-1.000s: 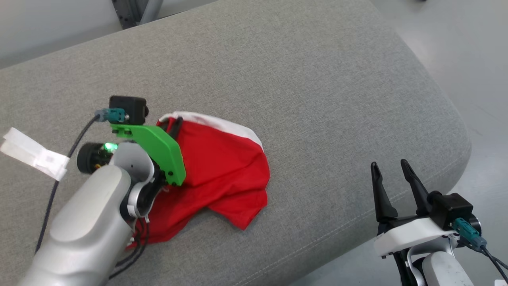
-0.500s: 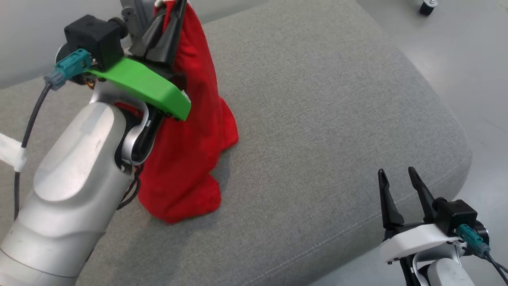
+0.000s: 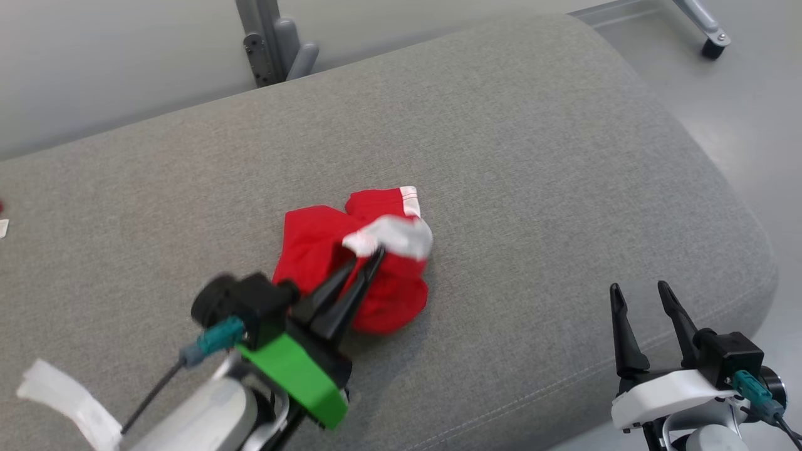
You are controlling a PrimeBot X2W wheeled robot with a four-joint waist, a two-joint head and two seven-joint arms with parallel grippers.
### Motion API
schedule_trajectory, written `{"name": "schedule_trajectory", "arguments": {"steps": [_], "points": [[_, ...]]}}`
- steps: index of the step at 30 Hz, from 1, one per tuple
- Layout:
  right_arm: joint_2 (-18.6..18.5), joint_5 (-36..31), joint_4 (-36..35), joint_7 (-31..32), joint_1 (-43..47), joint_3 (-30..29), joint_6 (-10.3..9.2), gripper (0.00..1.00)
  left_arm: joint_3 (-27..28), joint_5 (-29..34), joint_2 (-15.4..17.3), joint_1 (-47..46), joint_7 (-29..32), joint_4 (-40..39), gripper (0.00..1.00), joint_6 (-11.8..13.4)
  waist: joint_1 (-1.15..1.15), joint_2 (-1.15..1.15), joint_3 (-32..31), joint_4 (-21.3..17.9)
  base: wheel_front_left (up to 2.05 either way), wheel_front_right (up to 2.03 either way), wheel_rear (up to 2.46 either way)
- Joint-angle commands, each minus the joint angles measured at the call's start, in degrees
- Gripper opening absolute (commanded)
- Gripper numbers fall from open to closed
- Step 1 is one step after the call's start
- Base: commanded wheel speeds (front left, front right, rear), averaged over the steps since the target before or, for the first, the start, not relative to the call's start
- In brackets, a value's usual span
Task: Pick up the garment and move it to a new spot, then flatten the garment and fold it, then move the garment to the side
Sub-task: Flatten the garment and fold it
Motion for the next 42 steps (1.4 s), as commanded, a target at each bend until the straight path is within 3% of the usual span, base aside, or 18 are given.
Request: {"name": "schedule_trajectory", "arguments": {"steps": [1, 4, 12, 20, 30, 31, 32, 33, 34, 35, 42], "points": [[-0.1, -0.6, 0.0, -0.2, 1.0, -0.5, -0.08, 1.0, -1.5, -1.0, 1.3, 5.3, -0.7, 0.3, 0.0, 0.5, 0.0, 0.0, 0.2, 2.2, 0.0, 0.0, 0.0], [-0.1, -1.0, 0.3, -0.2, 1.1, -0.8, -0.08, 1.0, -2.8, -1.9, 3.2, 11.3, -2.4, 3.6, 0.0, -0.2, 0.0, 0.0, 0.8, 4.1, 0.0, 0.0, 0.0], [-0.1, -2.6, 1.0, -0.2, 0.7, -0.9, -0.08, 1.0, -2.0, -0.3, 3.3, 15.3, -6.7, 14.4, 0.0, -2.3, 0.0, 0.0, 1.3, 8.5, 0.0, 0.0, 0.0], [-0.1, -4.3, 1.5, -0.2, 0.5, -0.5, -0.08, 1.0, 13.7, 3.1, 0.8, 18.2, -7.0, 20.4, 0.0, -5.0, 0.0, 0.0, 0.3, 11.6, 0.0, 0.0, 0.0], [-0.1, -4.8, 2.1, -0.2, 2.1, 0.3, -0.08, 1.0, 20.4, 1.8, -1.7, 23.2, -7.1, 26.2, 0.0, -5.8, 0.0, 0.0, -1.4, 12.1, 0.0, 0.0, 0.0], [-0.1, -4.8, 2.1, -0.2, 2.1, 0.3, -0.08, 1.0, 20.8, 1.1, -1.9, 23.5, -7.1, 26.7, 0.06, -5.8, 0.0, 0.0, -1.4, 12.1, 0.0, 0.0, 0.0], [-0.1, -4.9, 2.1, -0.2, 2.2, 0.4, -0.08, 1.0, 20.9, 0.6, -2.1, 23.7, -7.1, 27.0, 0.29, -5.8, 0.0, 0.0, -1.5, 12.2, 0.0, 0.0, 0.0], [-0.1, -4.9, 2.2, -0.2, 2.2, 0.5, -0.08, 1.0, 21.1, 0.1, -2.4, 23.8, -7.1, 27.3, 0.44, -5.8, 0.0, 0.0, -1.5, 12.2, 0.0, 0.0, 0.0], [-0.1, -4.9, 2.2, -0.2, 2.3, 0.5, -0.08, 1.0, 21.1, -0.3, -2.5, 23.9, -7.1, 27.4, 0.84, -5.8, 0.0, 0.0, -1.5, 12.2, 0.0, 0.0, 0.0], [-0.1, -4.9, 2.2, -0.2, 2.3, 0.6, -0.08, 1.0, 20.9, -0.6, -2.6, 24.0, -7.1, 27.5, 1.0, -5.8, 0.0, 0.0, -1.5, 12.2, 0.0, 0.0, 0.0], [-0.1, -5.2, 1.7, -0.2, 2.5, 0.3, -0.08, 1.0, 18.7, -2.8, -0.7, 25.2, -7.1, 30.3, 1.0, -5.8, 0.0, 0.0, -1.9, 12.5, 0.0, 0.0, 0.0]]}}
